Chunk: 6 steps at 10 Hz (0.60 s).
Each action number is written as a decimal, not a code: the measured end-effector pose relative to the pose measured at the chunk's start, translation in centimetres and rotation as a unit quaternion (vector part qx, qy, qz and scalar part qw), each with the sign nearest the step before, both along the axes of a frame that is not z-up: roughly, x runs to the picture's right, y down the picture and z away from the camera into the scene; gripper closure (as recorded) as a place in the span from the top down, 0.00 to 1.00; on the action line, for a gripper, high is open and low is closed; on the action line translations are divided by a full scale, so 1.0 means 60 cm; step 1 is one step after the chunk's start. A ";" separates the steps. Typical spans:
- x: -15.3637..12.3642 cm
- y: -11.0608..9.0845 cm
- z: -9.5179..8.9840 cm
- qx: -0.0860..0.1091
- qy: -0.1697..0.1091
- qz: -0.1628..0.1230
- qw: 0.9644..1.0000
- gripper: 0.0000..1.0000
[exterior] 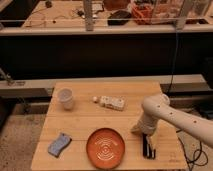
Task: Place the eraser on the white sponge
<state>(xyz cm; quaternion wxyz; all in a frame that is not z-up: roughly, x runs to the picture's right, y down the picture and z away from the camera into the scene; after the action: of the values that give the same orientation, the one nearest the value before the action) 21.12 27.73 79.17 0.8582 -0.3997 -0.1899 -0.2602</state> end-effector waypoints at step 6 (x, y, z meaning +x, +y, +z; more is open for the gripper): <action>0.001 -0.001 0.003 0.000 0.005 0.000 1.000 0.80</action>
<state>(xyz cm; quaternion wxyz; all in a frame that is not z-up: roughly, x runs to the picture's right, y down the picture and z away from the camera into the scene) 21.21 27.65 79.34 0.8591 -0.4010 -0.1857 -0.2581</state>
